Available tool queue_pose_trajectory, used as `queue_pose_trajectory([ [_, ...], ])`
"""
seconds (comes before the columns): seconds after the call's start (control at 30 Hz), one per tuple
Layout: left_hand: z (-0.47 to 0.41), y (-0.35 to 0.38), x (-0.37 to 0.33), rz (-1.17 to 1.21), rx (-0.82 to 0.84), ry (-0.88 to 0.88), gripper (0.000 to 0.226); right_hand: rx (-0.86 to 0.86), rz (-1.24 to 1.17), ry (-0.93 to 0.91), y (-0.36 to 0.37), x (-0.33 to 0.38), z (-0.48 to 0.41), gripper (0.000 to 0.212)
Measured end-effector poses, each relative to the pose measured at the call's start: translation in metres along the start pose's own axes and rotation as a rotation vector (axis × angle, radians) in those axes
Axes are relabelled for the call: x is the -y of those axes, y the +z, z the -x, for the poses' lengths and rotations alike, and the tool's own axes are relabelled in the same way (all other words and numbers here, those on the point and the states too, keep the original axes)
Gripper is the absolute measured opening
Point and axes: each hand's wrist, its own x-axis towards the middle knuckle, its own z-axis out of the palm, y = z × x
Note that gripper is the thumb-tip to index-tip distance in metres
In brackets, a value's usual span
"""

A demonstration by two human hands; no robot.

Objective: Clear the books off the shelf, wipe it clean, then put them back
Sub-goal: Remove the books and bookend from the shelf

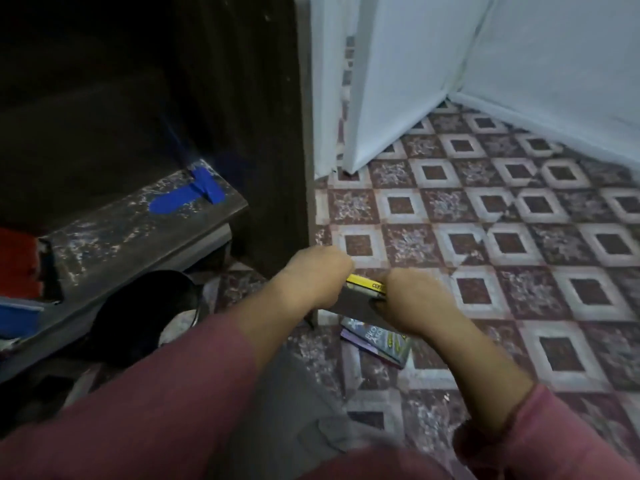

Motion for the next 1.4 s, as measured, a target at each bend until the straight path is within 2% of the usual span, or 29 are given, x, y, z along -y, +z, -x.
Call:
queue_pose_trajectory([
  [0.1, -0.039, 0.037, -0.021, 0.059, 0.045, -0.006, 0.015, 0.043, -0.065, 0.093, 0.047, -0.036, -0.012, 0.023],
  [0.2, -0.065, 0.082, -0.031, 0.094, 0.086, -0.042, 0.03, 0.072, -0.095, 0.147, 0.094, -0.06, -0.031, 0.024],
  [0.4, -0.087, 0.141, -0.022, 0.231, 0.127, -0.036, 0.038, 0.077, -0.053, 0.175, 0.166, -0.077, -0.076, 0.042],
  [0.53, -0.103, 0.153, -0.012, 0.279, 0.128, -0.115, 0.051, -0.02, 0.009, 0.196, 0.195, -0.078, -0.107, 0.054],
  [0.7, -0.115, 0.16, -0.012, 0.286, 0.162, -0.164, 0.041, -0.171, 0.056, 0.199, 0.236, -0.088, -0.138, 0.062],
  [0.8, -0.118, 0.163, -0.01, 0.259, 0.204, -0.178, 0.044, -0.081, 0.097, 0.204, 0.263, -0.098, -0.153, 0.066],
  [0.97, -0.117, 0.167, -0.005, 0.219, 0.295, -0.21, 0.053, 0.305, -0.004, 0.177, 0.306, -0.104, -0.157, 0.069],
  [1.13, -0.117, 0.166, -0.008, 0.182, 0.303, -0.196, 0.049, 0.369, -0.088, 0.212, 0.305, -0.1, -0.163, 0.077],
  [1.27, -0.113, 0.16, -0.007, 0.208, 0.294, -0.179, 0.051, 0.483, -0.123, 0.185, 0.264, -0.102, -0.166, 0.061],
  [1.33, -0.106, 0.155, -0.002, 0.243, 0.298, -0.198, 0.054, 0.411, -0.094, 0.2, 0.241, -0.099, -0.157, 0.054],
  [1.4, -0.097, 0.147, 0.006, 0.298, 0.279, -0.233, 0.048, 0.306, -0.069, 0.194, 0.215, -0.093, -0.144, 0.053],
])
